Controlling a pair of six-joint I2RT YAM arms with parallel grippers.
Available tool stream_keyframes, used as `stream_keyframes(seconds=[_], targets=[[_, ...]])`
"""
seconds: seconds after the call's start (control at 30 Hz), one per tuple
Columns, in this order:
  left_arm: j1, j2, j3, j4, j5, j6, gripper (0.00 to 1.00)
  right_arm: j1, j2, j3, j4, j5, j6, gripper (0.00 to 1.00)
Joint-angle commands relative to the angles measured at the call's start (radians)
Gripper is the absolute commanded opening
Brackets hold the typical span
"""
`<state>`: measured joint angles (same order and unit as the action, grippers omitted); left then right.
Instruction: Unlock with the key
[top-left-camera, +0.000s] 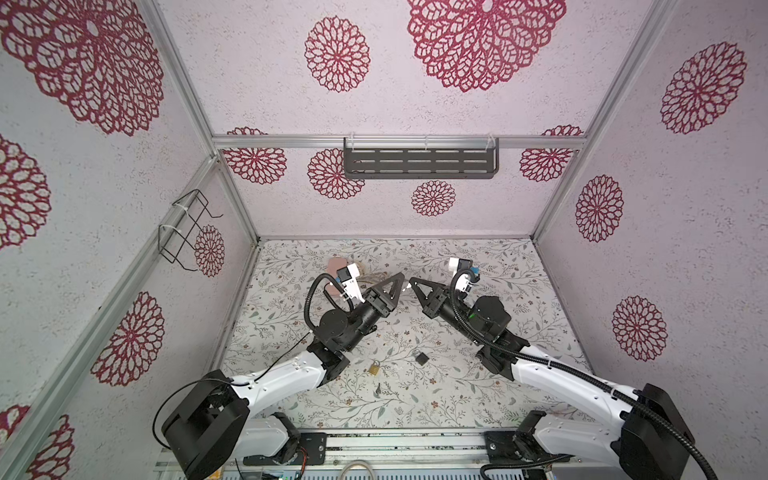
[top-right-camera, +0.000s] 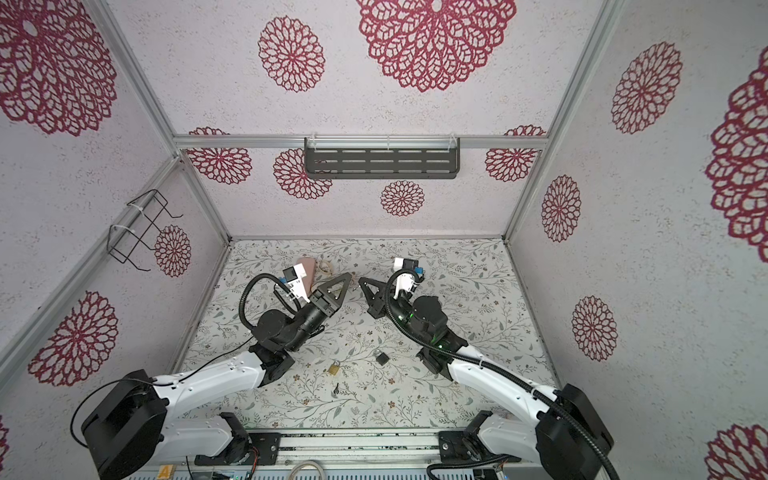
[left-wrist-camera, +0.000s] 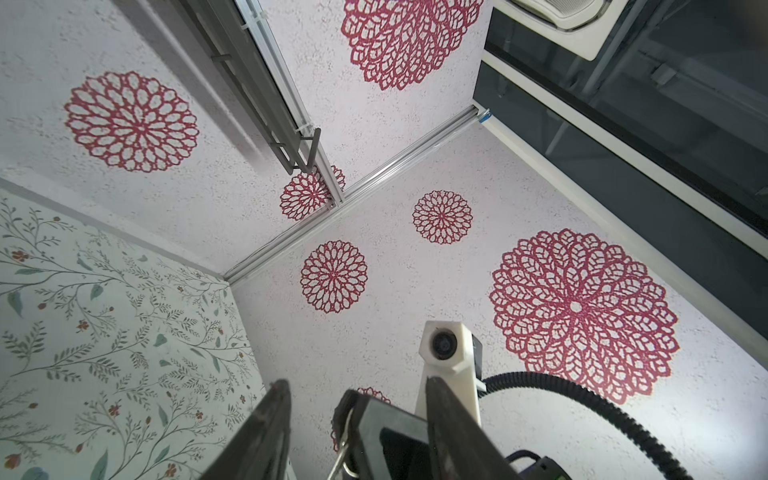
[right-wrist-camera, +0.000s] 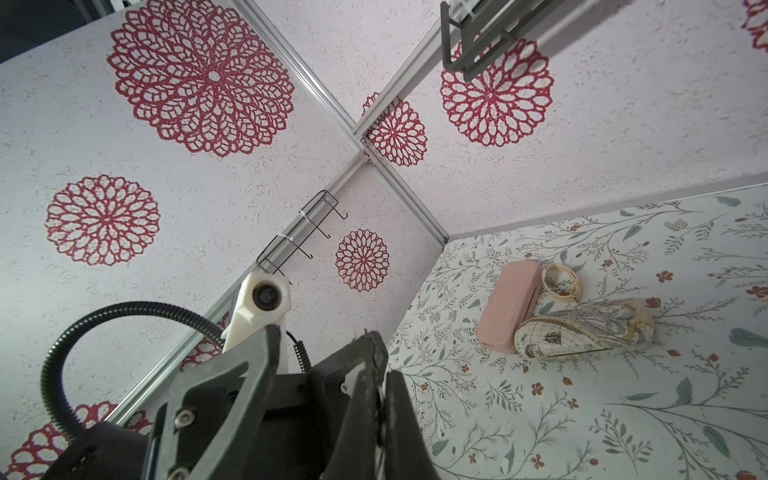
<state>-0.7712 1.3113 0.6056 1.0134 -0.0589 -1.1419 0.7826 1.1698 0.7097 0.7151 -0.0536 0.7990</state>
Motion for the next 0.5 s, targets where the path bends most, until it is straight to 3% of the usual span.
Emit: stream_keyframes(seconds=[0.0,0.47], targets=[[-0.017,0.015,0.011,0.046,-0.045,-0.035,0.52,0.012,-0.001,0.008,0.123,0.058,0.052,0.0],[-0.039,0.061,0.029,0.07,-0.037,-0.039,0.31,0.025,0.031,0.022,0.127,0.109,0.072,0.0]])
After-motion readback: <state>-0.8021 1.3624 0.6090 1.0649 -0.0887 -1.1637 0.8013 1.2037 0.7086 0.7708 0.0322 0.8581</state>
